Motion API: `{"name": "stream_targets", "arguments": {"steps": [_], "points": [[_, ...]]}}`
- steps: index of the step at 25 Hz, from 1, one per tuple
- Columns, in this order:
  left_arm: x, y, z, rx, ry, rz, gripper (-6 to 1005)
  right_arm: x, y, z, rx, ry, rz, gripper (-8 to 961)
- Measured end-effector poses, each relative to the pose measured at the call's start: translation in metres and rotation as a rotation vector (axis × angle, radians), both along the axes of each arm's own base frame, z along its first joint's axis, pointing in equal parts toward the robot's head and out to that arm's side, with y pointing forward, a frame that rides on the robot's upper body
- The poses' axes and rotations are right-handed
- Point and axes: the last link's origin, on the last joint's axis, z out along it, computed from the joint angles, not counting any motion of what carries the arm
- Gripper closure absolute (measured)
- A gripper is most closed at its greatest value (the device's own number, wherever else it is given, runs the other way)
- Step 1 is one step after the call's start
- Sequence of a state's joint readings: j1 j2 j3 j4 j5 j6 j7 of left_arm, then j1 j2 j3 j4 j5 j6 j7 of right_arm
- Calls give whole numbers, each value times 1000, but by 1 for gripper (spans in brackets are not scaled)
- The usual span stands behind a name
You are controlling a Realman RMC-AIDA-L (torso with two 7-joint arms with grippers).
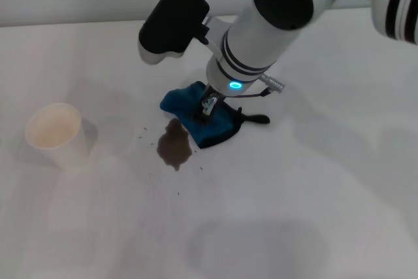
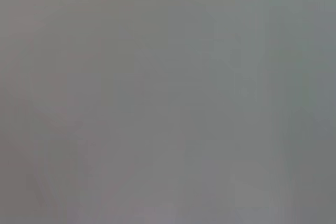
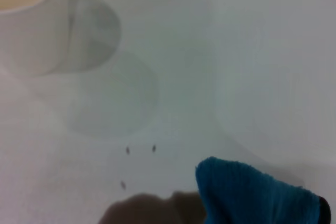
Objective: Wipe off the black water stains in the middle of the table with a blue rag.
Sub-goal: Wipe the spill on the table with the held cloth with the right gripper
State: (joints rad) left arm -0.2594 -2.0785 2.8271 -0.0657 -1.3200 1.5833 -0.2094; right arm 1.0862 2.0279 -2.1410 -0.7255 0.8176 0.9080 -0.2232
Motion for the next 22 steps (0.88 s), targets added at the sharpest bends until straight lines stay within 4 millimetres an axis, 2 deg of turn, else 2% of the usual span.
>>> {"name": "stream_targets", "arguments": {"steps": [4,9,17,20,22], "points": [[1,-1,-1,-1,-8,-3,339,6,-4,-8,-23,13,51,857],[3,0,-3,-2,-19,-8,338,0,-34,-30,-158,40,109,856],[7,5,-5,-4,-30,-21,339,-33,-82,-53,-344,94,271,862],[8,5,-6,-5,-35,-24,338,-38,-88,-56,-375,98,311,863],[9,5,-8,-6,-43,-25,337,-35,-83,-56,-361,86,321,863]]}}
